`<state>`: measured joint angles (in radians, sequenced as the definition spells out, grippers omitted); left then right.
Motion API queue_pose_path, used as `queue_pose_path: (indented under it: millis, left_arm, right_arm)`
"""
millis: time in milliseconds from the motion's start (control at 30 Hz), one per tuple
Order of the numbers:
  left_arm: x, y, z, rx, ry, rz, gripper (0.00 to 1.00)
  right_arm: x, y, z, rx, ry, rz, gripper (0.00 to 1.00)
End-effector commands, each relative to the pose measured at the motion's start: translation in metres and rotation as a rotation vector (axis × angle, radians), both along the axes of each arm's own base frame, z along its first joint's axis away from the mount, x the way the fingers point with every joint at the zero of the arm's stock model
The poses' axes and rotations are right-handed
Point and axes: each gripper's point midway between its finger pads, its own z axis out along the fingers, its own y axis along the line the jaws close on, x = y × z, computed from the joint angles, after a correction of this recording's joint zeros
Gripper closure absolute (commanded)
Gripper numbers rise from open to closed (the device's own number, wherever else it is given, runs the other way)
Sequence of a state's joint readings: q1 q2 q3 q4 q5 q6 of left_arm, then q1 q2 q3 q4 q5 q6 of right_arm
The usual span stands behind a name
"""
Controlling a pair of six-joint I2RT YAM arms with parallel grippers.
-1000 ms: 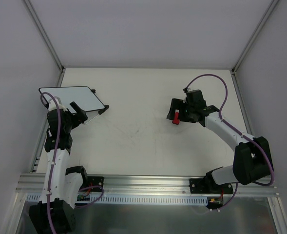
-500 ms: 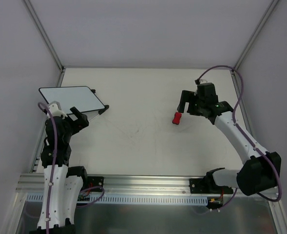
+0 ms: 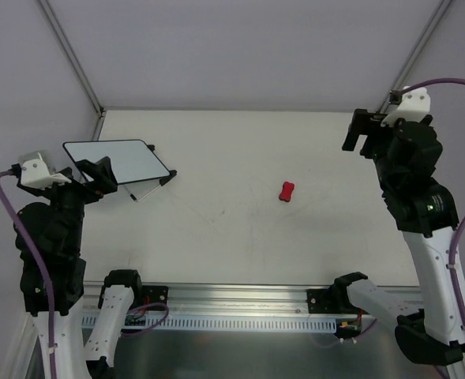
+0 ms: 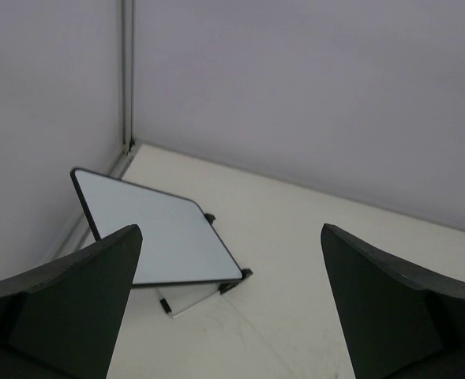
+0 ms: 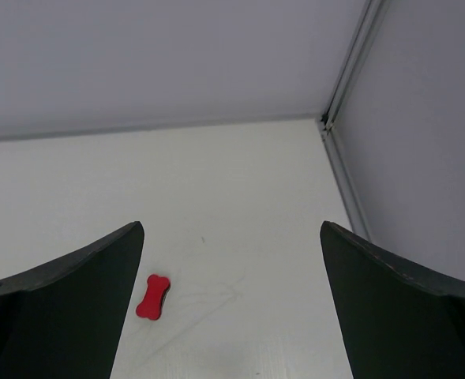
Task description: Erase the whiteboard
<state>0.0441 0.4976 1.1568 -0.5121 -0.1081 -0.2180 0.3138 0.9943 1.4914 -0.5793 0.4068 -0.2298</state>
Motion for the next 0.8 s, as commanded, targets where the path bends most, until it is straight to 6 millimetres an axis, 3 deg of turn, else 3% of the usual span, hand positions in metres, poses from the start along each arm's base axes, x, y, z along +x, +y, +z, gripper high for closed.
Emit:
queue_pose_path:
  millis: [0,133,167,367,600,767]
  left_arm:
    - [-0.02,0.009,0.055,0.109,-0.108,0.042,0.01]
    - [-0.037,0.01,0.093,0.157,-0.187,0.048,0.01]
    - [-0.045,0.011,0.105,0.163,-0.219,0.055,0.01]
    - [-0.067,0.011,0.139,0.236,-0.296,0.045,0.01]
    - [-0.082,0.014,0.155,0.249,-0.342,0.055,0.01]
    - [-0.082,0.012,0.154,0.247,-0.344,0.045,0.01]
  right_arm:
    - [-0.025,-0.027,0.05,-0.089,-0.142,-0.068,0.01]
    - [-0.045,-0.03,0.083,-0.115,-0.268,-0.032,0.01]
    - [-0.049,-0.031,0.088,-0.125,-0.286,-0.027,0.01]
    - [-0.067,-0.035,0.107,-0.119,-0.364,-0.021,0.01]
    - [-0.067,-0.028,0.112,-0.11,-0.377,0.017,0.01]
    - [-0.062,-0.023,0.111,-0.098,-0.371,0.032,0.01]
